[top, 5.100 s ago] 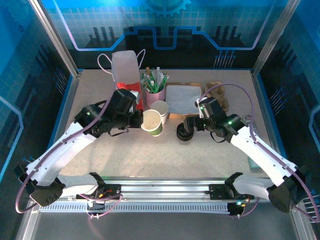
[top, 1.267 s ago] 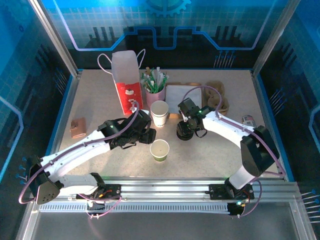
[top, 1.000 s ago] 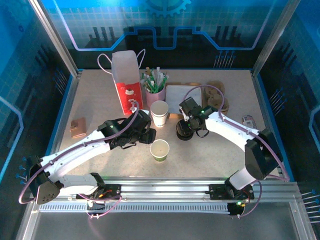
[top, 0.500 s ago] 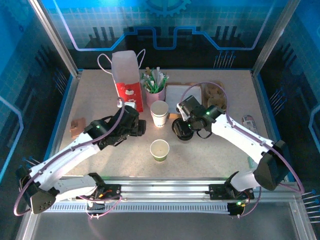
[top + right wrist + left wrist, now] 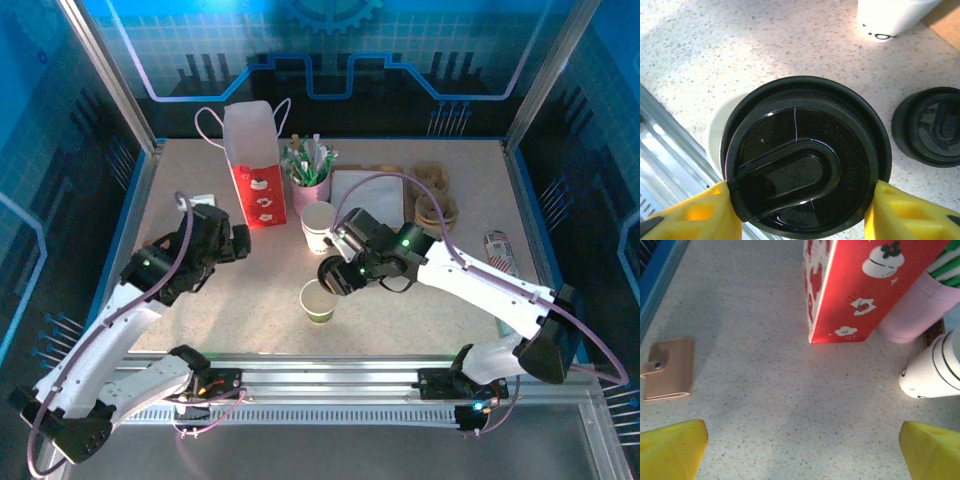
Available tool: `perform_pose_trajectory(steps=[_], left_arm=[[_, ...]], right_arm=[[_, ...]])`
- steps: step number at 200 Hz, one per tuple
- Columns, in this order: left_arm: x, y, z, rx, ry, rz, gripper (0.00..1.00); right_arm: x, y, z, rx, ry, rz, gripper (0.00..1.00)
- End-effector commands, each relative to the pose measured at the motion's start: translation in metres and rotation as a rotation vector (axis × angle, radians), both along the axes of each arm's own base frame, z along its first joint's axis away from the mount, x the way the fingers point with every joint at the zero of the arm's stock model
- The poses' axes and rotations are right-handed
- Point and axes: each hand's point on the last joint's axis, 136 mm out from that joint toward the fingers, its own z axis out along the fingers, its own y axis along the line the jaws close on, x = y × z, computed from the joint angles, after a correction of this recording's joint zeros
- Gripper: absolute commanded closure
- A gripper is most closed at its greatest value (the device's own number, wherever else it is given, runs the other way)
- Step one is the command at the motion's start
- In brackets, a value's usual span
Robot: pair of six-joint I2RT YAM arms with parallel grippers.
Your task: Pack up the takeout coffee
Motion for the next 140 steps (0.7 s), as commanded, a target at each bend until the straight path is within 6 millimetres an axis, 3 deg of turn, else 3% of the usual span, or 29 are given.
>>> perform_pose_trajectory(steps=[1,56,140], left_arm=[[-0.005,0.013,-0.006,0.041,-0.008,0.018,0.01],[-0.002,0.016,-0.02,0.037,-0.004,0.022,0.01],[-0.001,0.015,-0.023,0.022,0.007,0.02,0.01]], right_arm=[[-0.012,0.012,-0.004,-0.024,0.034,0.045,0.59],[-0.023,0.032,-0.019,-0.067,0.061,0.095,0.59],[-0.025,0.042,-0.036,-0.11,0.084,0.11,0.6]])
